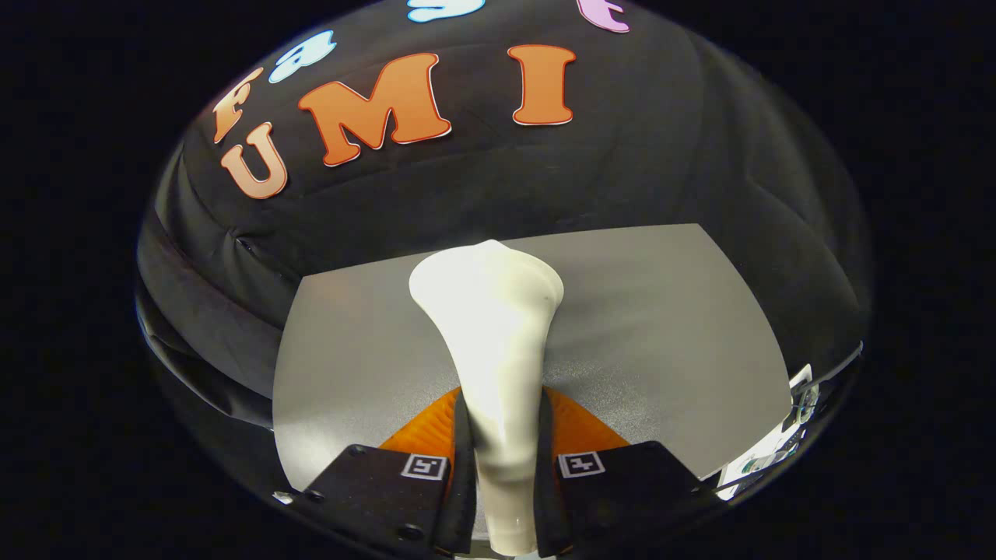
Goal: Iron the clothes twice with a garment steamer, once on the left side and once on the right side.
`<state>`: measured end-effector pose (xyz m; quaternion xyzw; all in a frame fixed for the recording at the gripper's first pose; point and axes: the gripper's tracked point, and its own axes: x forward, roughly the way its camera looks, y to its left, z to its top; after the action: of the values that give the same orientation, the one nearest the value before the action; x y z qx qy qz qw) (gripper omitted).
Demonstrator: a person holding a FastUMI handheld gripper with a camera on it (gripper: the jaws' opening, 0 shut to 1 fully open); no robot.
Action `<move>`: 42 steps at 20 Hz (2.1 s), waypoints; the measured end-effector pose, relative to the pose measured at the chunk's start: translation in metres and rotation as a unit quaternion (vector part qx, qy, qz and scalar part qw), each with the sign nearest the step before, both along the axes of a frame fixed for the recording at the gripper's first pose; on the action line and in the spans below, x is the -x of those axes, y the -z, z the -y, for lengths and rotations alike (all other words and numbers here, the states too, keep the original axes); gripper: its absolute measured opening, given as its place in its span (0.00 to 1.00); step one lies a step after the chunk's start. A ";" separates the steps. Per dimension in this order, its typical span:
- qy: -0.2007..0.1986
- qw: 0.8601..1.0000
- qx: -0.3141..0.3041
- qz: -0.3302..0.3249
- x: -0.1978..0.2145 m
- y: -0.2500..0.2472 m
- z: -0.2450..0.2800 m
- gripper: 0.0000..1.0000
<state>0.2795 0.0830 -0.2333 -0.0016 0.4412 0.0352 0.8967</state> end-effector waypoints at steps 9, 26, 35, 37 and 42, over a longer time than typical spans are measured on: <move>0.025 0.997 -0.018 0.067 0.015 -0.034 0.007 0.38; 0.038 0.983 -0.049 0.174 0.094 -0.098 -0.056 0.37; 0.008 0.975 -0.053 0.216 0.157 -0.142 -0.129 0.37; 0.003 0.973 -0.052 0.225 0.170 -0.151 -0.146 0.37; -0.022 0.967 -0.060 0.248 0.199 -0.173 -0.201 0.38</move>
<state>0.0804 0.2842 -0.0602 0.0339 0.2016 0.0798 0.9756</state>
